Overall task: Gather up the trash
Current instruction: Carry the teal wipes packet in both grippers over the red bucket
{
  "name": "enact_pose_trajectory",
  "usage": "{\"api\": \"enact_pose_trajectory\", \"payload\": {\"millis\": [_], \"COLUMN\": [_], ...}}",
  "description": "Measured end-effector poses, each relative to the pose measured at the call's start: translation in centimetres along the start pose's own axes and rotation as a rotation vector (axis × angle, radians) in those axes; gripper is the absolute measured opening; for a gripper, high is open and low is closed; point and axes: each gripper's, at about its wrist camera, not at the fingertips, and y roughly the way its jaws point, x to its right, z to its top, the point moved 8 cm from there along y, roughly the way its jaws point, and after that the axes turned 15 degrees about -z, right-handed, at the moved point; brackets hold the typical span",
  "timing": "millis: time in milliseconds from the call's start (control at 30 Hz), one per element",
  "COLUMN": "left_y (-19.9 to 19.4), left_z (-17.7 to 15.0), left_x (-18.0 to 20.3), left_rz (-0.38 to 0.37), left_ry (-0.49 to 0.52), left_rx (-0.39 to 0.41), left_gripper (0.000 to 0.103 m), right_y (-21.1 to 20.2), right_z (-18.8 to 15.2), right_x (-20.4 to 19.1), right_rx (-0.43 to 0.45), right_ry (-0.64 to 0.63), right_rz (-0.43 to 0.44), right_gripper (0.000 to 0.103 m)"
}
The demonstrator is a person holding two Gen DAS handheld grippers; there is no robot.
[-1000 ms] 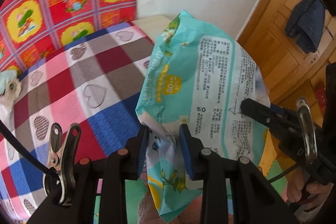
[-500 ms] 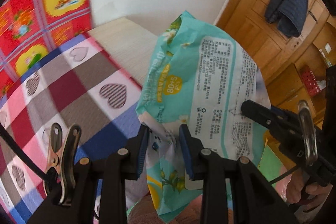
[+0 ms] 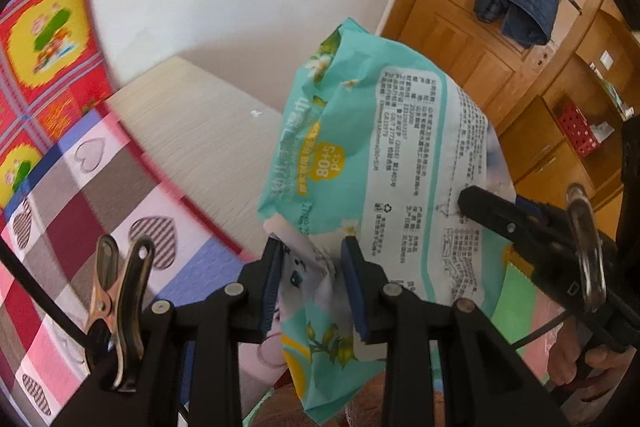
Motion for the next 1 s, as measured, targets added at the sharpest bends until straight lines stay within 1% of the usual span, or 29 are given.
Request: {"api": "enact_pose_trajectory", "payload": {"millis": [100,400,567,733,900,1000], "left_y": [1.4,6.3,10.2,14.4,18.3,20.5], "left_z": [1.0,3.7,5.0,5.7,6.2,6.1], "left_x": [1.3,5.4,7.6,9.0,9.4,9.0], "left_rz": [0.004,0.023,0.033,0.056,0.072,0.082], "left_ry": [0.012,0.0,-0.017,-0.033,-0.064,-0.086], "left_rx": [0.003,-0.005,-0.018,-0.034,-0.043,-0.043], "left_gripper": [0.031,0.031,0.031,0.031,0.031,0.031], "right_y": [0.5,2.5,4.3,7.0,10.2,12.6], "right_z": [0.5,3.2,4.4,5.4,6.0,6.3], "right_x": [1.8,7.9,11.9,15.7,19.2,21.0], "right_rx": [0.003,-0.002,-0.023,-0.052,-0.088,-0.112], "right_ry": [0.008,-0.008,-0.016,-0.027,-0.045,-0.06], "right_rz": [-0.005,-0.003,0.001,0.007,0.014,0.019], "right_gripper": [0.026,0.026,0.026,0.026,0.026,0.026]}}
